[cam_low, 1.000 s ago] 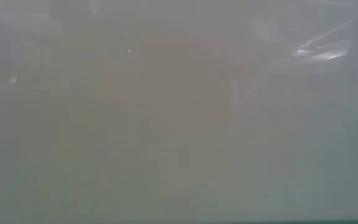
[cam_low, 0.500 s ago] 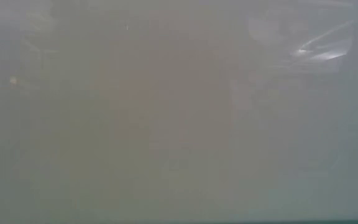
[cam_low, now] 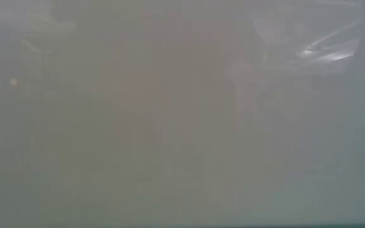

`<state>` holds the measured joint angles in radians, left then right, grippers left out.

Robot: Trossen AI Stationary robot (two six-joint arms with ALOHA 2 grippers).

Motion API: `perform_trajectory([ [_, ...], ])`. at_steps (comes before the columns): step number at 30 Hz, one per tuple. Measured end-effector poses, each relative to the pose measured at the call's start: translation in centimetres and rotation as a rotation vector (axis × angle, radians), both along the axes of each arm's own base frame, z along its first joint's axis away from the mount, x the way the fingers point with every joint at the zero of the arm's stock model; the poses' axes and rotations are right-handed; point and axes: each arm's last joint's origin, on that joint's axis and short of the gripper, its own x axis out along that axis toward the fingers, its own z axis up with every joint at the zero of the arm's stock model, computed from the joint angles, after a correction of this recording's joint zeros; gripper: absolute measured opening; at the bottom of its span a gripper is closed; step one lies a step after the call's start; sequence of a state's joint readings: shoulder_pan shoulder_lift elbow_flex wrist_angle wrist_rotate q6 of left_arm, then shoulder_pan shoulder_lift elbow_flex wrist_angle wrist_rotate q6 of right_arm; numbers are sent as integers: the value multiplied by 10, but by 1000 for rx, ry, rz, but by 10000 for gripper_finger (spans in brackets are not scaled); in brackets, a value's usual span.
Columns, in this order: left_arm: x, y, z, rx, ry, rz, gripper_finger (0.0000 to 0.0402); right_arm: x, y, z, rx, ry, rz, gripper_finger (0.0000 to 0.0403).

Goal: Sort & place blocks by color
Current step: Put the bottom green block into the gray bin

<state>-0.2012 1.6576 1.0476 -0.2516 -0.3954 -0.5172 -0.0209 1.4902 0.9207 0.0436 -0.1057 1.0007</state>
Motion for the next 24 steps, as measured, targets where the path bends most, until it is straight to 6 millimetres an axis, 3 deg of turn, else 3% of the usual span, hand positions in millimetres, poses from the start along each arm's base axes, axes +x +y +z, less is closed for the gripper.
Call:
perform_trajectory([
  [7, 9, -2, 12, 50, -96, -27, 130, 3, -13, 6, 87, -69, -65, 181],
  [16, 17, 4, 28, 160, -132, -39, 130, 5, -14, 10, 89, -110, -67, 218],
  [24, 24, 13, 36, 228, -207, -45, 130, 8, -14, 14, 123, -160, -88, 186],
])
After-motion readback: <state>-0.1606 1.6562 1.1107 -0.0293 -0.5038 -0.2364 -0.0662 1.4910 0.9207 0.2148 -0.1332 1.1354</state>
